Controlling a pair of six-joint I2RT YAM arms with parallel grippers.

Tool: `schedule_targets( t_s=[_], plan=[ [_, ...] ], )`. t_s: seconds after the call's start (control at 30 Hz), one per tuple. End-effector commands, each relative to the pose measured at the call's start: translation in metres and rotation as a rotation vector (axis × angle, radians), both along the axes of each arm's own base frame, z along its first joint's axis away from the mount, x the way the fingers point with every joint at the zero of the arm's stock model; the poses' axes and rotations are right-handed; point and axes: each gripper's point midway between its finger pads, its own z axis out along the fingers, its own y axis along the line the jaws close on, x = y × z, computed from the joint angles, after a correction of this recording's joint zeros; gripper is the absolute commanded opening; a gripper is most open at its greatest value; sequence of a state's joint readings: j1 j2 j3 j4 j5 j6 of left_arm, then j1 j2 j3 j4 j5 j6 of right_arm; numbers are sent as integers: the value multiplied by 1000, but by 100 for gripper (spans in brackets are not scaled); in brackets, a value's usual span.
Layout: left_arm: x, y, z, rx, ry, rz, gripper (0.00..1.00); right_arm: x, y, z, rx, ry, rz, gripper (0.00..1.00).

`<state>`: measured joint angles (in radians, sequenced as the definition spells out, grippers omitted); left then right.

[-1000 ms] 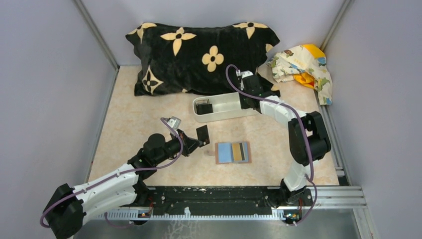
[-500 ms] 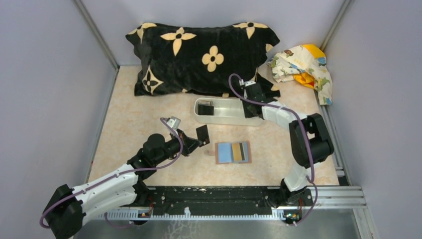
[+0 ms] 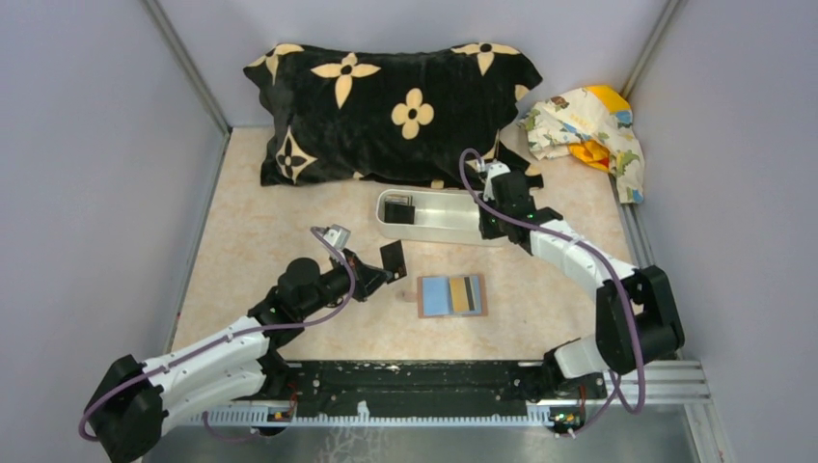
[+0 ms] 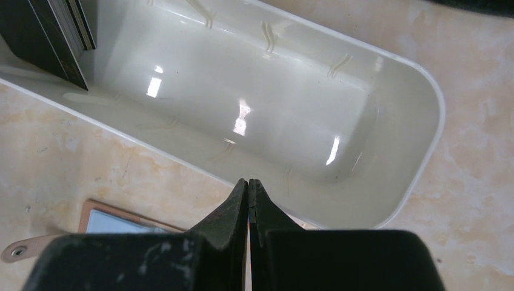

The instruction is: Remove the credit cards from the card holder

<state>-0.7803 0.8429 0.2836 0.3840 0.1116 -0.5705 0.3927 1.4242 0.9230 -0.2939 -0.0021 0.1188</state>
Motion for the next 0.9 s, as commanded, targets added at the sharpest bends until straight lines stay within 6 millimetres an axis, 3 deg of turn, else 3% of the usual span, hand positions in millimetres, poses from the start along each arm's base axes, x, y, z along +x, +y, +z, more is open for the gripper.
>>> schedule_targets(
  t_s=[0.0,0.23,0.5,0.87],
  plan=[
    [3,-3,10,-28,-31,-8,0,-19,3,-6,26,23,21,0],
    [4,-2,9,-27,-28,-6,0,-35,10,-7,43,32,44,0],
    [4,-2,7,-33,-24,-5,0,-46,36,9,84,23,119,0],
    [8,2,3,-26,-14,14,0,-66,71,10,142,43,200,0]
  ],
)
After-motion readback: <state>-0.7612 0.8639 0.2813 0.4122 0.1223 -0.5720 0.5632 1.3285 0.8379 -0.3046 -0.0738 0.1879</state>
